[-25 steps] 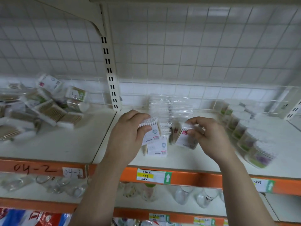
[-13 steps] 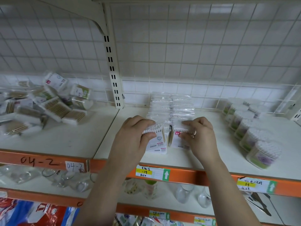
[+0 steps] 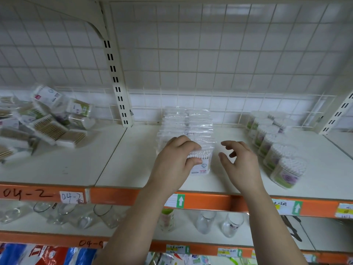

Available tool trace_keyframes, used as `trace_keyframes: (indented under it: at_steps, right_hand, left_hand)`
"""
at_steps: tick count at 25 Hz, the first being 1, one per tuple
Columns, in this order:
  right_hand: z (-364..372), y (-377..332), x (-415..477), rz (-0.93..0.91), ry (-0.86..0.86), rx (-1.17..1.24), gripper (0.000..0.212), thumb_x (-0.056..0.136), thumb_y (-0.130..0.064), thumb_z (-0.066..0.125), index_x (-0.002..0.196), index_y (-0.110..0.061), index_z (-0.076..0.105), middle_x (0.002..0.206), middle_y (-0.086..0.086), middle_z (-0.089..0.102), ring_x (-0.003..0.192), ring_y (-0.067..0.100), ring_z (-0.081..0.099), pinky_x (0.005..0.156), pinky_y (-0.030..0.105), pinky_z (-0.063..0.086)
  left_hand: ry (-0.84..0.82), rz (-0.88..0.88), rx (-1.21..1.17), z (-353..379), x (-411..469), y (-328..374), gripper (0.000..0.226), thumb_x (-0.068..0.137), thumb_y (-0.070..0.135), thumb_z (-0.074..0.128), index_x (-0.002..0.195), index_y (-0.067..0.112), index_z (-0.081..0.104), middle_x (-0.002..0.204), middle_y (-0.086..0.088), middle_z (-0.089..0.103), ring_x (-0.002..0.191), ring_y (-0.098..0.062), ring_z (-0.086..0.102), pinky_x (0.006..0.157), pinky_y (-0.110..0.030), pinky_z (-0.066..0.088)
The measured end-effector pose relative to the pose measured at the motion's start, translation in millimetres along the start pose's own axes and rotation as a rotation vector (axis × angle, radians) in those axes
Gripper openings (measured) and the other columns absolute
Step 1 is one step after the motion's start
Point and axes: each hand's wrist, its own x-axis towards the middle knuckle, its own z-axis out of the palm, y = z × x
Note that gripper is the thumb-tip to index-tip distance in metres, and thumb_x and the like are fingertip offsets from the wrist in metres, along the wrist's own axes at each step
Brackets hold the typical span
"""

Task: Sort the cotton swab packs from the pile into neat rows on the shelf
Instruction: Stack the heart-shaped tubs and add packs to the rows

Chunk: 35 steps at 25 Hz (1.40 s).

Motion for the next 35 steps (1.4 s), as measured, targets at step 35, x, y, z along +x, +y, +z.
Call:
trace_keyframes:
  at_steps: [35]
  right_hand:
    - [18.3,-87.0,30.5,-0.202,0.022,0.101,0.021,0.084,-0.011,0.064,0.101,-0.024,0.068,0.093,-0.011,0.060,0.078,0.008,0.055,0.066,0.007,0.035]
  left_hand:
    - [0.277,-0.132,0.423,-47.4,-13.0,-68.4,0.032,0.091,0.045,0.044,0.102,0.025,0.066,0.100,0.006,0.061,0.093,-0.019,0.057,0.081,-0.032,0.031]
